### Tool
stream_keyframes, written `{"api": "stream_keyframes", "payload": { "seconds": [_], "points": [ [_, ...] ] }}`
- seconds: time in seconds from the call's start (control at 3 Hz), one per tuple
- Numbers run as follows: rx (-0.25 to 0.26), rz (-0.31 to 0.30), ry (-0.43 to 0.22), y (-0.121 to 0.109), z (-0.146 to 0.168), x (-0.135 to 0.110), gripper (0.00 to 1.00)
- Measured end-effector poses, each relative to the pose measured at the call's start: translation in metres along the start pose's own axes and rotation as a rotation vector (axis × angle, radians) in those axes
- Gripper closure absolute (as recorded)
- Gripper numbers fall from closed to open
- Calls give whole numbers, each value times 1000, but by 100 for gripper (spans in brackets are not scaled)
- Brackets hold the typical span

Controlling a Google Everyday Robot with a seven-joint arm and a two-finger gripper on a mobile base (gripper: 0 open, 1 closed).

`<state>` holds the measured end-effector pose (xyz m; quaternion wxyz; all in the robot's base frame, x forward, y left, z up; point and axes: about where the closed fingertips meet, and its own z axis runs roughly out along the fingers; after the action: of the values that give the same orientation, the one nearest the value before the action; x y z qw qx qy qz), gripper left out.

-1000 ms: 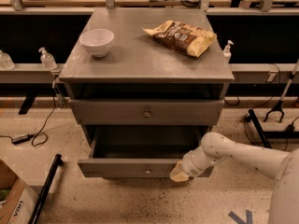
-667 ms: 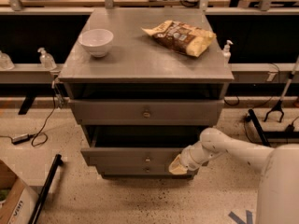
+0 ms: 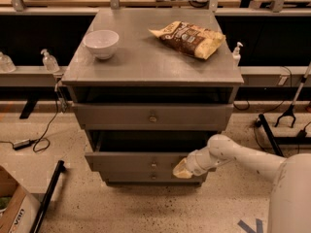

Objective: Close middle drawer

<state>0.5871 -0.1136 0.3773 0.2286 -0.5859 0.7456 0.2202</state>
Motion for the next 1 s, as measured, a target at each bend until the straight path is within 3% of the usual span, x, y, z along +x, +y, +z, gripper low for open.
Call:
{"api": "stream_keyframes", "payload": {
  "seconds": [0.33,0.67,1.0],
  "points": [
    [44,-41,-67,-20,14,-10,100],
    [44,-41,-67,-20,15,-10,100],
    [38,-40,-68,-18,18,-10,73]
  ]
}}
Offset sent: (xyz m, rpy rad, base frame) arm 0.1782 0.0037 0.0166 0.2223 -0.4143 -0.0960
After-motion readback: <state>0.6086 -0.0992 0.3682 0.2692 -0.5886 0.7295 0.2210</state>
